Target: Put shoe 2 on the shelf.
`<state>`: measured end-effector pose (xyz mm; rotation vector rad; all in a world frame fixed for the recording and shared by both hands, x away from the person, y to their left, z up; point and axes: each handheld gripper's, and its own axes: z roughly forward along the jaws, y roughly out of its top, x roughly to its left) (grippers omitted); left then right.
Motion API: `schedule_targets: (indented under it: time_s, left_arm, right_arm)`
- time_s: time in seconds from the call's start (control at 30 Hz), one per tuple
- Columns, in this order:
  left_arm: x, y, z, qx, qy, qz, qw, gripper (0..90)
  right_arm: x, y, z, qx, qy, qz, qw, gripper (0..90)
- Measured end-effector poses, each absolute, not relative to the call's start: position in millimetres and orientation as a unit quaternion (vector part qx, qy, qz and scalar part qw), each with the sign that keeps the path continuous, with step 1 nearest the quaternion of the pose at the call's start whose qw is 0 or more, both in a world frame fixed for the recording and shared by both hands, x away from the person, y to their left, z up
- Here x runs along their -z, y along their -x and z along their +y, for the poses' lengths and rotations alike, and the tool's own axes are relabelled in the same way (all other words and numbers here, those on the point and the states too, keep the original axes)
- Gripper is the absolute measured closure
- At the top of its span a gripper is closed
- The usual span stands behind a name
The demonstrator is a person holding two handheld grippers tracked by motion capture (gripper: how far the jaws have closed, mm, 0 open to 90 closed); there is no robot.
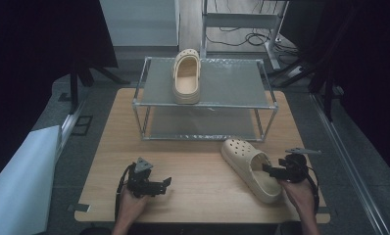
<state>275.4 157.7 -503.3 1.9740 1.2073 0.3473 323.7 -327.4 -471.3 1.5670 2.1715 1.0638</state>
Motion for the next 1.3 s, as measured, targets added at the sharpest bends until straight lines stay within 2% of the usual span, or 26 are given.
schedule_targets:
  time_s: [0.1, 0.23, 0.47, 0.67, 0.73, 1.3]
  left_arm:
    - [503, -275, 158, -0.136, -0.777, 0.474, 0.39, 1.1]
    - [504, -276, 158, -0.135, -0.777, 0.475, 0.39, 1.1]
    - [504, -276, 158, -0.132, -0.777, 0.477, 0.389, 1.2]
    - [505, -277, 158, -0.129, -0.778, 0.476, 0.39, 1.2]
    - [505, -276, 157, -0.129, -0.779, 0.475, 0.39, 1.2]
    - [506, -277, 156, -0.127, -0.78, 0.474, 0.387, 1.3]
  right_arm:
    - [472, -331, -322, -0.364, -0.536, 0.752, 0.122, 24.6]
    - [473, -340, -317, -0.364, -0.519, 0.765, 0.112, 41.0]
    - [474, -350, -308, -0.359, -0.501, 0.781, 0.101, 63.8]
    - [469, -353, -307, -0.335, -0.507, 0.787, 0.105, 72.4]
    - [467, -354, -308, -0.333, -0.515, 0.783, 0.106, 73.8]
    - [468, -347, -334, -0.412, -0.579, 0.703, 0.01, 74.7]
